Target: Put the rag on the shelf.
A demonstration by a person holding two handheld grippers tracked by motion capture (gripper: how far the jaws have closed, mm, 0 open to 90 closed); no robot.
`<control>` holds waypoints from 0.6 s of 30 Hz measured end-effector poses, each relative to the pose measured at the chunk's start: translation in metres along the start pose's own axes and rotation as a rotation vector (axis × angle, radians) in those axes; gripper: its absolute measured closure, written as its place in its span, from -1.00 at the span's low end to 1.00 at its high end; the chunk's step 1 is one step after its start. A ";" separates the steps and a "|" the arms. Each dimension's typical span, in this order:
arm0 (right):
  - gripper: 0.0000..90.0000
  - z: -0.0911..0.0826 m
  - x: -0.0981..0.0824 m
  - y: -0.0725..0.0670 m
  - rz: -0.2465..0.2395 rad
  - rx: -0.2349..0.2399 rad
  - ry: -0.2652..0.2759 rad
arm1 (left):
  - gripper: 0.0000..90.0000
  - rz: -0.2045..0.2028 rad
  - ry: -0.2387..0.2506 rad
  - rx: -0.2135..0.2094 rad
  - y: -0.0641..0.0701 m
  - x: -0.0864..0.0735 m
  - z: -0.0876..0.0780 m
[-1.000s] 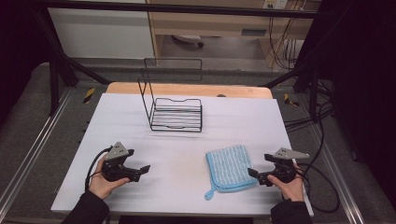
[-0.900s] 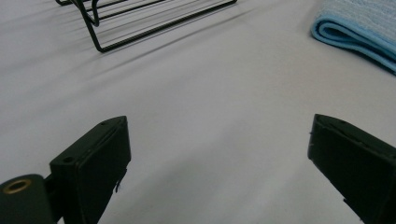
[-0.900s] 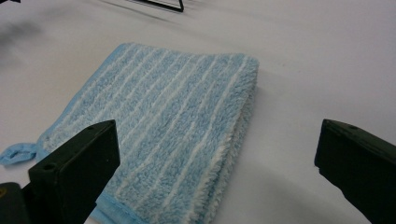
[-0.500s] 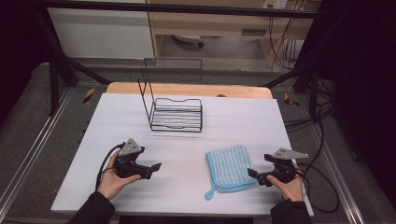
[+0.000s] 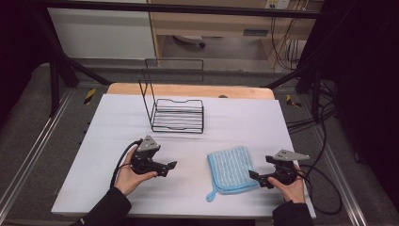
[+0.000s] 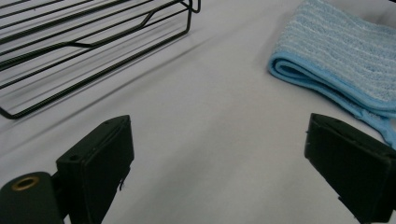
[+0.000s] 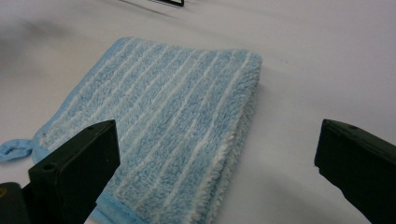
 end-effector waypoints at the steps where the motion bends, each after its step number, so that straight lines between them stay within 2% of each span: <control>1: -0.99 0.000 0.000 0.000 0.000 0.000 0.001 | -0.82 0.000 -0.001 -0.002 0.002 0.001 0.002; 18: -0.99 0.001 0.000 -0.001 -0.001 0.002 -0.001 | -0.80 0.025 -0.032 -0.023 0.033 0.021 0.040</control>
Point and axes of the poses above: each handheld gripper's, and its own axes: z roughly forward along the jaws, x roughly out of its top, y roughly to its right, the point moved 3 cm from there along z, roughly forward along the jaws, and after that the axes turned 13 degrees about -z, right-handed, at the moved point
